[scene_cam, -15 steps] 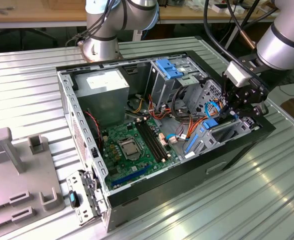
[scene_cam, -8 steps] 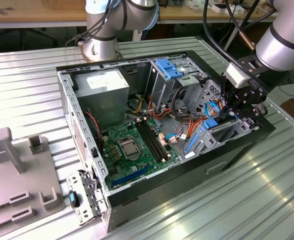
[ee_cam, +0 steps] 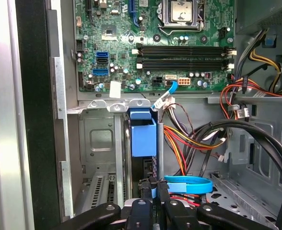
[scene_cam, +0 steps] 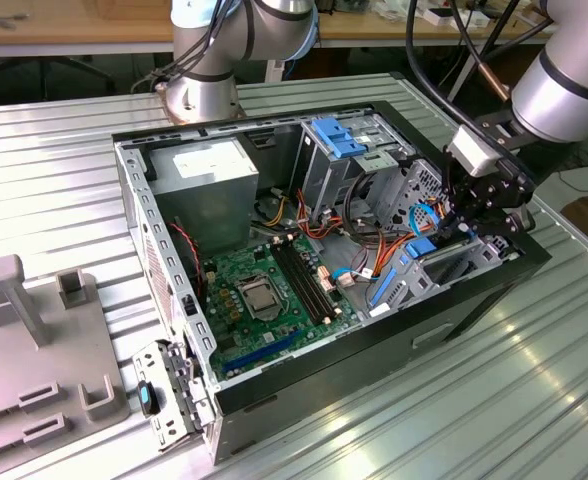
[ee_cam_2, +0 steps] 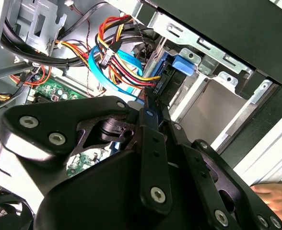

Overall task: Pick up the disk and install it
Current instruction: 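Insert the second disk wire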

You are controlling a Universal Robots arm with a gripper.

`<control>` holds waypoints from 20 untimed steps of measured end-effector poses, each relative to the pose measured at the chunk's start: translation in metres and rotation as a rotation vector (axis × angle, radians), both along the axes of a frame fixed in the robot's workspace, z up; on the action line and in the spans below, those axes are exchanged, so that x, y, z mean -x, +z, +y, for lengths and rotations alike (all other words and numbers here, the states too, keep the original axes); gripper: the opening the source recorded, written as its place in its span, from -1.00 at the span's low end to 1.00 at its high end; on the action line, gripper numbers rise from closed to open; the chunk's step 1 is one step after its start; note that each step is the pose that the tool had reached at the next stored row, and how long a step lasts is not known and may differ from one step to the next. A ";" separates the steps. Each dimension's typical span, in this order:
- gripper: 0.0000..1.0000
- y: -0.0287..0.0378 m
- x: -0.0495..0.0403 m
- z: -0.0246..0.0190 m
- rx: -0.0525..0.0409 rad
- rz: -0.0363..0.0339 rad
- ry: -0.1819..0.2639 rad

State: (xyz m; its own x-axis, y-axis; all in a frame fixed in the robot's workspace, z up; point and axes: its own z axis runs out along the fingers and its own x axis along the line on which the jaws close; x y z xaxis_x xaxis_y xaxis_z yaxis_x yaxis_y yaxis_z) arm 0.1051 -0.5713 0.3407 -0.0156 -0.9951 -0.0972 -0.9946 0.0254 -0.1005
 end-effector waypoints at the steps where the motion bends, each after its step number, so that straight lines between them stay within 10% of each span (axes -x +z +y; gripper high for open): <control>1: -0.67 -0.0005 0.0000 0.0000 0.0004 0.0000 0.000; 13: -0.65 -0.0050 -0.0001 0.0001 -0.0013 -0.0001 0.000; 20: -0.53 0.0061 -0.0004 0.0000 0.0030 0.0000 0.000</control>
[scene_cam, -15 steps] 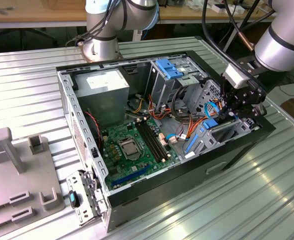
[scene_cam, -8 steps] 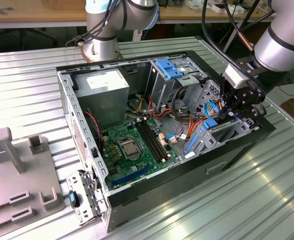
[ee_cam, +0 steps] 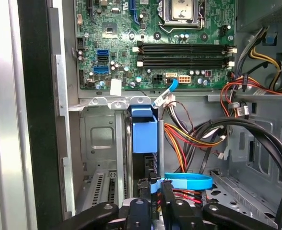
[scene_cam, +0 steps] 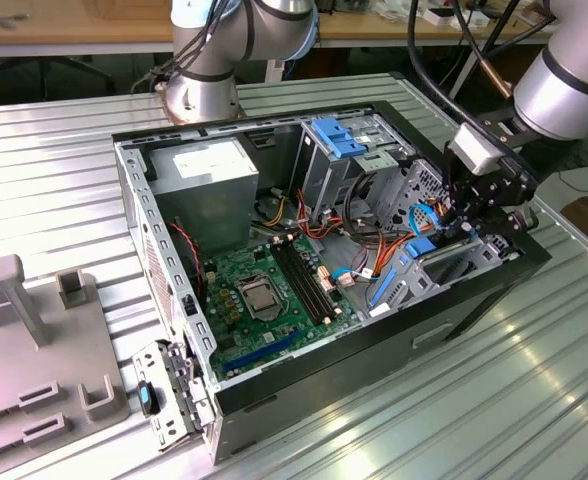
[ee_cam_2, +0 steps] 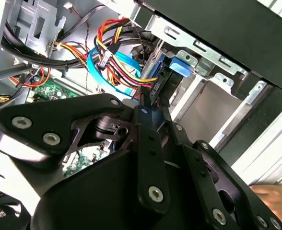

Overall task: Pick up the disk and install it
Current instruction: 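Insert the second disk wire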

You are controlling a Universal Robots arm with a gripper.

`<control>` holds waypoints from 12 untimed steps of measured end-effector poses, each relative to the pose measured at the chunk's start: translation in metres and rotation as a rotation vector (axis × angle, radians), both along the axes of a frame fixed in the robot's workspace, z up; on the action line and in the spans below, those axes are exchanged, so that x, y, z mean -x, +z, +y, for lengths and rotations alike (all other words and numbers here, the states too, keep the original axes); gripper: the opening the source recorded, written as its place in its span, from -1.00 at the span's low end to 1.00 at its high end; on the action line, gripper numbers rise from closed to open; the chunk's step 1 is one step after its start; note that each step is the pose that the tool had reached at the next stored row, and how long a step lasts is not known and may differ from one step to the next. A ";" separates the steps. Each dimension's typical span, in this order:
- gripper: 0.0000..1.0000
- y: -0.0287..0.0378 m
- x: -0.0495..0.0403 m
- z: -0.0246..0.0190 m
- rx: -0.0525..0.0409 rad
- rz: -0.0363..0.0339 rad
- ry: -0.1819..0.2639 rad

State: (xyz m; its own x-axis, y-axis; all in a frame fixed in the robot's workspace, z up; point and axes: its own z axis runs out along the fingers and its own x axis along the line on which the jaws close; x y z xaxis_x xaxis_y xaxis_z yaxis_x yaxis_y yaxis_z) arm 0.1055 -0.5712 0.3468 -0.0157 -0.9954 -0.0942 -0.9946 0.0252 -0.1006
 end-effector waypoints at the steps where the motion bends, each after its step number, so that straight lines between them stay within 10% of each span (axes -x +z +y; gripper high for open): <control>1: -0.53 0.0016 0.0000 0.0000 0.0002 0.0000 0.000; 12: -0.79 0.0090 -0.0006 0.0000 -0.0009 0.0000 0.000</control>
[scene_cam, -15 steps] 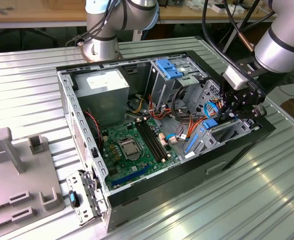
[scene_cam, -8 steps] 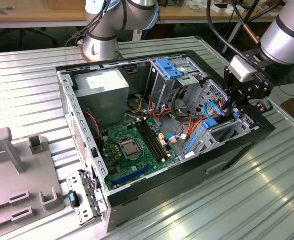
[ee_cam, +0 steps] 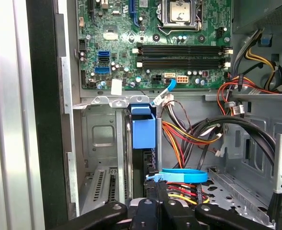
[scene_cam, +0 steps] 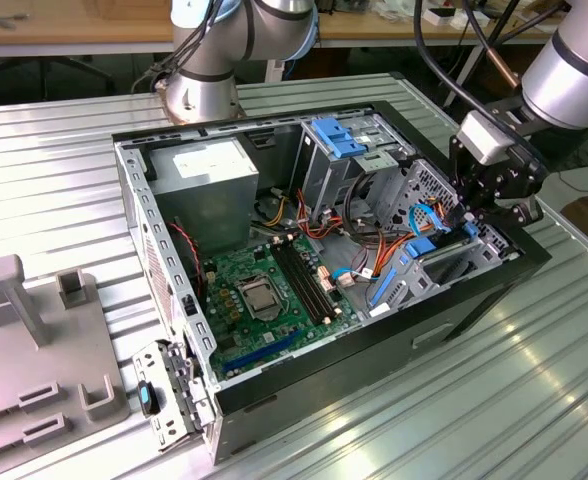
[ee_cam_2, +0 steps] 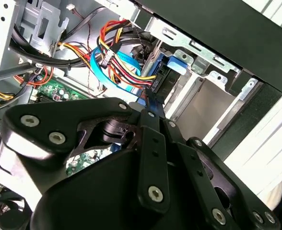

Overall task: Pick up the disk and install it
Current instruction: 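Insert the second disk wire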

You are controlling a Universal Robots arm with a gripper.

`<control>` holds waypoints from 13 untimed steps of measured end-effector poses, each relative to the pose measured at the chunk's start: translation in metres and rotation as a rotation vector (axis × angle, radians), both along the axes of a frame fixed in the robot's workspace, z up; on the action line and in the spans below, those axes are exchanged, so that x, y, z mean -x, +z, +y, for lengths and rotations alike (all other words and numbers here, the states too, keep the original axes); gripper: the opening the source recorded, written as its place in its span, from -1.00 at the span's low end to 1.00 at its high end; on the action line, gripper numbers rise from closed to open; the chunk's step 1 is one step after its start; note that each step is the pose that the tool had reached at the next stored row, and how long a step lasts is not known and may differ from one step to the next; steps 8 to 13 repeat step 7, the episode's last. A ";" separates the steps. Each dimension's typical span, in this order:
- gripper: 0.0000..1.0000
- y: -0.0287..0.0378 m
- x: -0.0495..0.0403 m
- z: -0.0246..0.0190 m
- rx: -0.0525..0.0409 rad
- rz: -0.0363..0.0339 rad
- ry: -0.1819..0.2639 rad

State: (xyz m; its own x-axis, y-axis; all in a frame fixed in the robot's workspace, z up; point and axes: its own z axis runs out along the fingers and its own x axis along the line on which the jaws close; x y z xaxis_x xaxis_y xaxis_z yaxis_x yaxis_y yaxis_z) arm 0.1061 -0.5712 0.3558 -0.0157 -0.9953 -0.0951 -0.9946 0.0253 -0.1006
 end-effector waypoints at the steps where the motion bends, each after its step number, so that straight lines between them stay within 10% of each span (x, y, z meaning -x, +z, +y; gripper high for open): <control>1: -0.79 0.0000 0.0000 0.0000 -0.0003 0.0000 0.000; 13: -0.79 0.0000 0.0000 0.0000 -0.0023 0.0000 0.000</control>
